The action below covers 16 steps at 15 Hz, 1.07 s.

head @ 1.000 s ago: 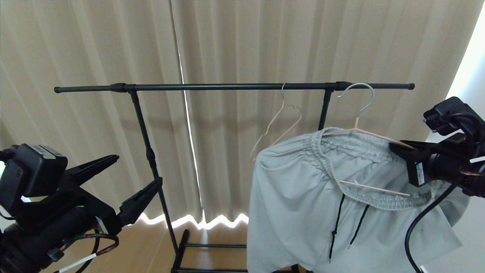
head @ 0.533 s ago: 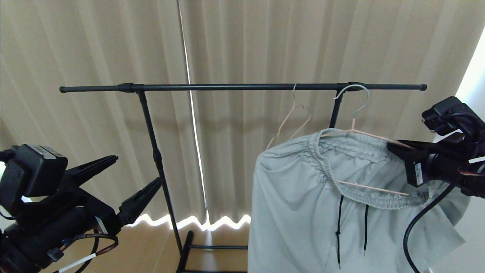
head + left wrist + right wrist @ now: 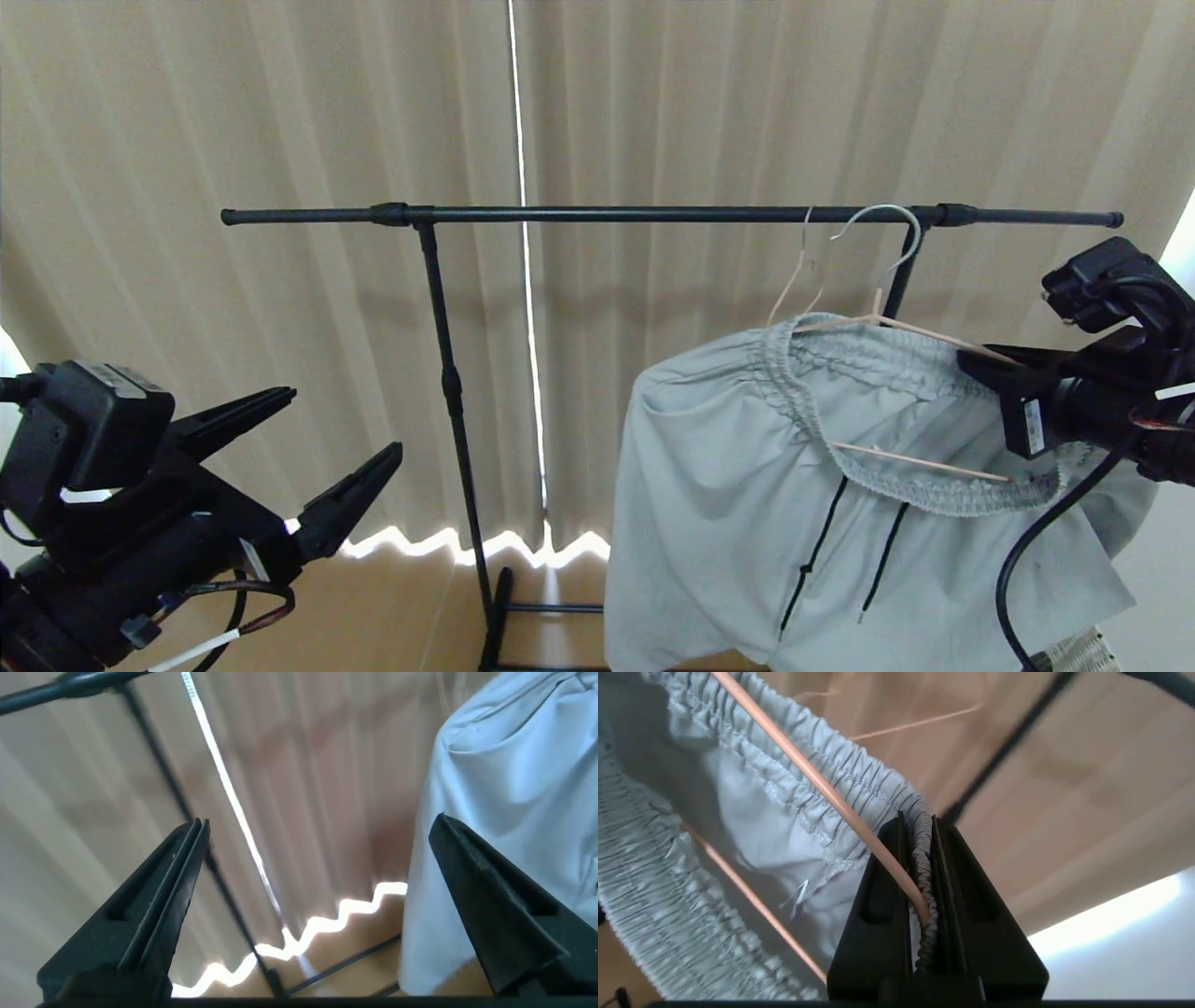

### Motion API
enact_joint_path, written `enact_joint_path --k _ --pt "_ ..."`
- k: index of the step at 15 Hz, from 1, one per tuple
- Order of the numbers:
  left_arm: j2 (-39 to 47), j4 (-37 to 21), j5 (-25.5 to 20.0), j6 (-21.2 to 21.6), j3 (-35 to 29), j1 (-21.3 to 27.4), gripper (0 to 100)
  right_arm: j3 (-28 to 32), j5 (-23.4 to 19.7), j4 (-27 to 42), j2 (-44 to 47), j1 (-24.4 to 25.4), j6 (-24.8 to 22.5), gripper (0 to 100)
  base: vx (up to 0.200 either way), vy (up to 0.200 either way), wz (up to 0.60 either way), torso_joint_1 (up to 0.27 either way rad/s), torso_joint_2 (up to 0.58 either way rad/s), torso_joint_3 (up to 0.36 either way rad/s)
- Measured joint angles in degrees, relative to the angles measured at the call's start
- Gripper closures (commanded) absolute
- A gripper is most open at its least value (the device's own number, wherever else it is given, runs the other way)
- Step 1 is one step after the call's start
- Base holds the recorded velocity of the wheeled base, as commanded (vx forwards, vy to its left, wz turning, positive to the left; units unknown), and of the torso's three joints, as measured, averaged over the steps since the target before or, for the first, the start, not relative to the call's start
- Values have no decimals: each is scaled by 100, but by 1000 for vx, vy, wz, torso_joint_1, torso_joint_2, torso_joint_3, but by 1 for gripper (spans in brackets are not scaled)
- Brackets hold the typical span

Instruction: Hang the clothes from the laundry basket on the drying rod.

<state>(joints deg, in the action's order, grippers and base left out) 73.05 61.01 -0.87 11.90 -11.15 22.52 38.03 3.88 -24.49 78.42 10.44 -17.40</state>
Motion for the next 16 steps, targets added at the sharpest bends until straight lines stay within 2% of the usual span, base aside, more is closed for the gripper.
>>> enact_joint_path --k 13,16 --pt "2 -9 21 -20 140 -2 0 -6 -43 -28 -9 48 5 100 0 0 0 0 0 0" --pt "5 -12 24 -20 134 -15 0 -13 -44 -28 -9 52 2 100 200 0 0 2 -4 2"
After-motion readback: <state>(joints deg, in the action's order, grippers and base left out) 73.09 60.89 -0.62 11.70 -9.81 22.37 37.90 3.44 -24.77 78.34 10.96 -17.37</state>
